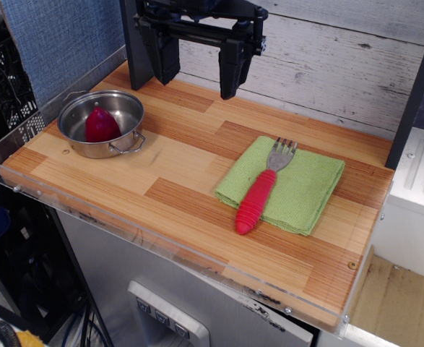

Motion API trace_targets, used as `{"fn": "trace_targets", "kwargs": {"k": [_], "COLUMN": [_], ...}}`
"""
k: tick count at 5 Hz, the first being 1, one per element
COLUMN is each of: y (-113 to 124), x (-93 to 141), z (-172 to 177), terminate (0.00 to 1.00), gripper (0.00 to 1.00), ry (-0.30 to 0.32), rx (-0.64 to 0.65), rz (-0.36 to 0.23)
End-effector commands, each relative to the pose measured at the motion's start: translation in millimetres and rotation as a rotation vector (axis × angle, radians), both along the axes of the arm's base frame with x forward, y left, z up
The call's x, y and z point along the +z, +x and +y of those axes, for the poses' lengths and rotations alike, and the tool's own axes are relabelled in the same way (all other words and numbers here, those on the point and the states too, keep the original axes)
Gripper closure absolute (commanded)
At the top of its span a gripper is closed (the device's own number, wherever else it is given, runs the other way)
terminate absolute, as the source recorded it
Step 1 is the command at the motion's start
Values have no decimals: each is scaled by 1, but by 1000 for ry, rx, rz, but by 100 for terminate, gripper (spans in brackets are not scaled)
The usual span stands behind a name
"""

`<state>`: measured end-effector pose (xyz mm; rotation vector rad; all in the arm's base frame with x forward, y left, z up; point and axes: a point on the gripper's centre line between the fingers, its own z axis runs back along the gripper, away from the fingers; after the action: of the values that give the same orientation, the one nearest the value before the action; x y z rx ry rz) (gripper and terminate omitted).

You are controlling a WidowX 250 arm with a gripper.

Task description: Pickup the red item from the bowl and place it in the bottom right of the table.

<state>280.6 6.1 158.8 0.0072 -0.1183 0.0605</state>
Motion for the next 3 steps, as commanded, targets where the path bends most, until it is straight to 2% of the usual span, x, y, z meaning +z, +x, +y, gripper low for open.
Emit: {"fn": "trace_targets", "kwargs": {"k": [1, 3], "y": [0, 3], "x": [0, -3], "z": [0, 51], "terminate": [0, 0], "gripper": [0, 0], "ry": [0, 26], "rx": [0, 59], "rz": [0, -21]}}
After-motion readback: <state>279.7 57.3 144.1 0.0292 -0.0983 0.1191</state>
